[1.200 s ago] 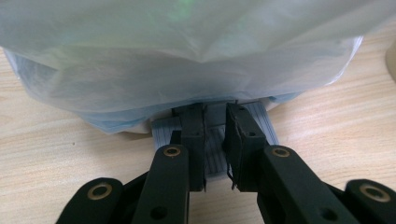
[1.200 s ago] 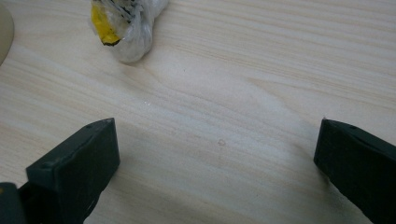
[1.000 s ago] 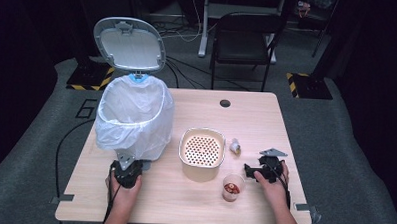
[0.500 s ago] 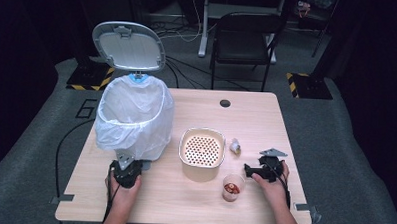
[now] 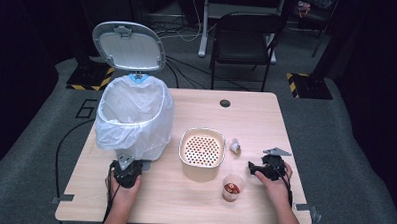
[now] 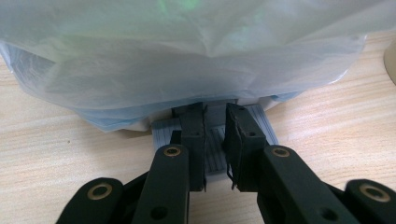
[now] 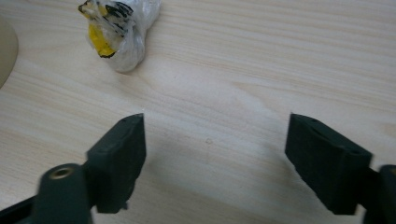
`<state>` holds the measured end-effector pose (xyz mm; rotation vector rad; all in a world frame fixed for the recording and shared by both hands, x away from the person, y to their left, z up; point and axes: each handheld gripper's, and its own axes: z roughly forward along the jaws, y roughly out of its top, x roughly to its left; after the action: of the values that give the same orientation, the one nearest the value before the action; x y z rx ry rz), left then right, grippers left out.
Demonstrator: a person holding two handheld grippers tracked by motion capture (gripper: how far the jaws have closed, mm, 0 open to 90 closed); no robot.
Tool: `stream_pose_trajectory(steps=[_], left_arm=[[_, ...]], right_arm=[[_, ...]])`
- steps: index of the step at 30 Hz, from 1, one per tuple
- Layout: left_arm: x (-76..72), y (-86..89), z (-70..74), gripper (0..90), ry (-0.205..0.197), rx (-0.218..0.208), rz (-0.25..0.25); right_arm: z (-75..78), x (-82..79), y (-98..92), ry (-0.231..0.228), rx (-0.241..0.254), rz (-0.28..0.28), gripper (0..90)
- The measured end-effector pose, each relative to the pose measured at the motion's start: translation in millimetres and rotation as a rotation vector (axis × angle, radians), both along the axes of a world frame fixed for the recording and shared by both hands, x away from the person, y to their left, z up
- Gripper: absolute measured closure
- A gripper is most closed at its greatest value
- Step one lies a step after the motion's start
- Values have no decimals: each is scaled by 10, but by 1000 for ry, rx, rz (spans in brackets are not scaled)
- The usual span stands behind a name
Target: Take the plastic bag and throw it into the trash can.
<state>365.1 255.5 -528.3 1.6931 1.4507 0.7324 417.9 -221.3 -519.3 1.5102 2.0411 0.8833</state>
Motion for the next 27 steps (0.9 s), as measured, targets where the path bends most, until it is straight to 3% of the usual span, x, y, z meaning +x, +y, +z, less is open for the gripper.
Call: stream_pose_trajectory(steps=[2,3,16,21,27], left_arm=[[-7,25,11,784,19,28,-14],[-1,6,2,784,4,3,-2],[-2,3,2,784,3,5,-3],[-1,4,2,784,3,3,-4],[-3,3,4,784,6,10,-7]], right_arm=[[52,2,0,-4,-9,-11,264],[68,5,-2,-5,-11,-11,266],[379,21,118,-15,-5,54,302],[462,155,211,-55,20,118,376],[460,310,314,-60,33,160,402]])
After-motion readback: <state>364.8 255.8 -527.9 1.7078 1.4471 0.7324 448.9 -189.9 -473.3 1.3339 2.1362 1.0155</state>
